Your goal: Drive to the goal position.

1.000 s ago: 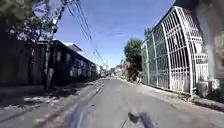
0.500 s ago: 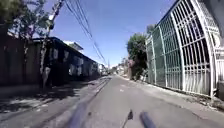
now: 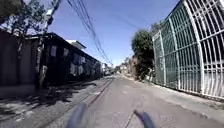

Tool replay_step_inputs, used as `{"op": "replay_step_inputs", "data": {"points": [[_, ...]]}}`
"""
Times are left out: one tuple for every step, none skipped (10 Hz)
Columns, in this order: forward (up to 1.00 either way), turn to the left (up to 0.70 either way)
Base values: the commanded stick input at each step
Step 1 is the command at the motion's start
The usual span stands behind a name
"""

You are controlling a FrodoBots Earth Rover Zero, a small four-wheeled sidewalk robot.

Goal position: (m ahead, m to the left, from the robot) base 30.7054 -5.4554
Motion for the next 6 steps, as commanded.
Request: {"op": "replay_step_inputs", "data": {"points": [[1.00, 0.00], [1.00, 0.00], [1.00, 0.00], [1.00, 0.00], [1.00, 0.00], [1.00, 0.00]]}}
